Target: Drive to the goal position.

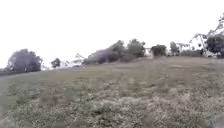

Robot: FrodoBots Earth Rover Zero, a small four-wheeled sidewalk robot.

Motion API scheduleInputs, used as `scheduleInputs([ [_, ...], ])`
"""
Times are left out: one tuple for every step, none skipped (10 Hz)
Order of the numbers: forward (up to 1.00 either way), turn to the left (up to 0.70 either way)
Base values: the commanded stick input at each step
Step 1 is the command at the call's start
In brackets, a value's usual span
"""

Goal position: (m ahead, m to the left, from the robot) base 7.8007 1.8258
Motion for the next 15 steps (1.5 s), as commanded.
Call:
scheduleInputs([
  [0.5,0.0],
  [0.5,0.0],
  [0.5,0.0],
  [0.5,0.0],
  [0.5,0.0],
  [0.5,0.03],
  [0.5,0.04],
  [0.5,0.2],
  [0.5,0.27],
  [0.5,0.34],
  [0.5,0.34],
  [0.5,0.34],
  [0.5,0.34],
  [0.5,0.34],
  [0.5,0.34],
])
